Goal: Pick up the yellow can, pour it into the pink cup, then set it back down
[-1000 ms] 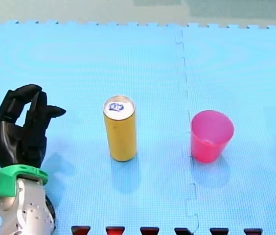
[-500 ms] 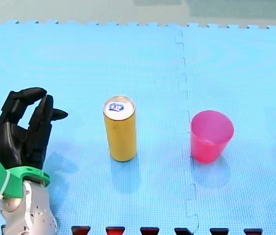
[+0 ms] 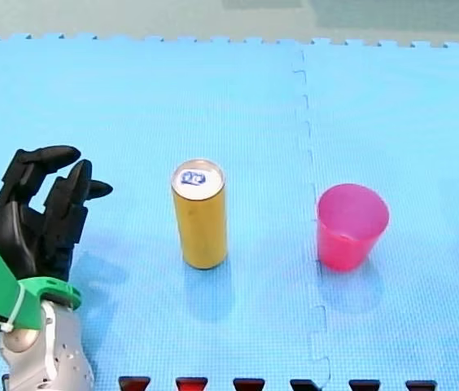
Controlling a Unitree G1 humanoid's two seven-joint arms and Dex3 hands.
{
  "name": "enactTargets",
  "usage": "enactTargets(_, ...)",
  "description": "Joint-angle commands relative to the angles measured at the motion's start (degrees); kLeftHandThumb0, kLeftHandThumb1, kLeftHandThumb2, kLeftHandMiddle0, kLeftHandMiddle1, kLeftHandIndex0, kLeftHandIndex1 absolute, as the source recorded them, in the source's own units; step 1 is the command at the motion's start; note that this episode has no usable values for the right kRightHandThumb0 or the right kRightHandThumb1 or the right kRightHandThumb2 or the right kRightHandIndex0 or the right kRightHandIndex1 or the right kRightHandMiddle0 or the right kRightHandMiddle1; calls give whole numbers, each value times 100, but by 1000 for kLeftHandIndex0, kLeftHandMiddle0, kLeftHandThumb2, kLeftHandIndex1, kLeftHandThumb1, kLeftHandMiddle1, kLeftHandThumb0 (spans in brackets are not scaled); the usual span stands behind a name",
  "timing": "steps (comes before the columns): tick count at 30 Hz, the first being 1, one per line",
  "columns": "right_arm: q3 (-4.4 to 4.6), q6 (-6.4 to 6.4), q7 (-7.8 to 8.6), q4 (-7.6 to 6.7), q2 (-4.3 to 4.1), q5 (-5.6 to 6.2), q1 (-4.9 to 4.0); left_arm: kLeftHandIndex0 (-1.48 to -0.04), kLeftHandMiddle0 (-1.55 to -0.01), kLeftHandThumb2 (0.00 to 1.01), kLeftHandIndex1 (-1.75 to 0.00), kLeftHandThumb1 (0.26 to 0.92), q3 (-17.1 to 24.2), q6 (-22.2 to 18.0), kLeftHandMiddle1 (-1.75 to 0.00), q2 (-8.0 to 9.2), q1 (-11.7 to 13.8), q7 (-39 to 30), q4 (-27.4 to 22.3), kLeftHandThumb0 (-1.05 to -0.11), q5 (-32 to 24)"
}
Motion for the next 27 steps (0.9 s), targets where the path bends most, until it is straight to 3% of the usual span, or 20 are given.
enactTargets(1, -14, 4, 1, 3, -24, 18, -30, -669, -533, 0, -532, 801, -133, -163, -1043, 157, -33, 191, 148, -378, 313)
enactTargets(4, -19, 6, 8, -3, -21, 24, -35, -745, -541, 1, -150, 748, -471, -18, -575, 421, 15, 791, 144, -483, 1100)
enactTargets(5, -20, 5, 11, -6, -21, 25, -35, -723, -502, 1, -71, 738, -582, 142, -393, 470, 56, 937, 23, -610, 1311)
enactTargets(8, -21, -2, 14, -11, -18, 26, -29, -587, -453, 0, -7, 733, -772, 477, -148, 490, 187, 1123, -332, -757, 1607)
enactTargets(15, -24, -3, 12, -10, -14, 29, -21, -414, -376, 0, 0, 714, -1142, 1018, -28, 687, 444, 876, -877, -848, 1801)
enactTargets(20, -32, -11, 32, -13, -19, 38, -8, -356, -342, 1, 0, 700, -1139, 1048, -3, 855, 400, 179, -672, -949, 1427)
enactTargets(27, -42, 0, 41, -5, -27, 39, -8, -304, -308, 0, 0, 687, -1182, 1069, 0, 1094, 214, -809, -211, -981, 1102)
